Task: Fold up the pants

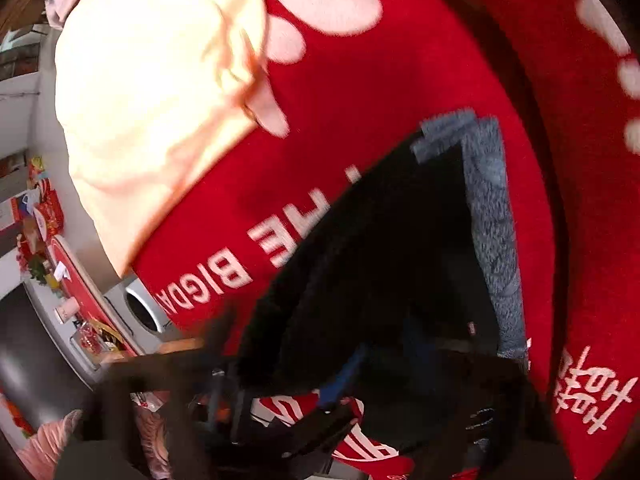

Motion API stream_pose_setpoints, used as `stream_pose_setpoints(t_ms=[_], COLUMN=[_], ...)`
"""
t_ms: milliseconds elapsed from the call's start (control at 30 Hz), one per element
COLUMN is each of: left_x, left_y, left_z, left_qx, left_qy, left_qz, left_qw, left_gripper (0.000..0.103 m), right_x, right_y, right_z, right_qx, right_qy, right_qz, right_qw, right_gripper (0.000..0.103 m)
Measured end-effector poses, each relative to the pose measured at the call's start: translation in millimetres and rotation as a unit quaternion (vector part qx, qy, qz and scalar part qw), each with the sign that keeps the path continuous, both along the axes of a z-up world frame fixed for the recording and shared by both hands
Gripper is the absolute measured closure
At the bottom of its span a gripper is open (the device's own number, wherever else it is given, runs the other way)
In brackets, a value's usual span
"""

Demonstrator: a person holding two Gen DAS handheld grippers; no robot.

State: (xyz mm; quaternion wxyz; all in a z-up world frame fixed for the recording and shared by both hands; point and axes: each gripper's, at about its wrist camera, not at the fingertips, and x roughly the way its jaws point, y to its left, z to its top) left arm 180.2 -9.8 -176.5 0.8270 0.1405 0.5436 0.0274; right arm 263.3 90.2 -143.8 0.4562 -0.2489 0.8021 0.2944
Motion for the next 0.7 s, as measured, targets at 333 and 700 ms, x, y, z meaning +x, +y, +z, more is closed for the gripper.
stream_pose_setpoints(t_ms=[333,700], left_x=[-21,-57], left_y=[-67,-242], left_z=[80,125], left_qx=[-0.043,-0.085], left_qy=[-0.066,-0.059], left_qz=[-0.073,-0.212], left_qw=[0.9942,0.9718], left_gripper=[0.056,0.04], right_x=[2,-75], right_y=[-155,-423], right_z=[100,160], right_qx=[0.19,0.32], right_qy=[-0.041,-0.113], right_qz=[-0.177,-0.383], right_qw=[0.965,0.859], right_gripper=[0.086,0.085])
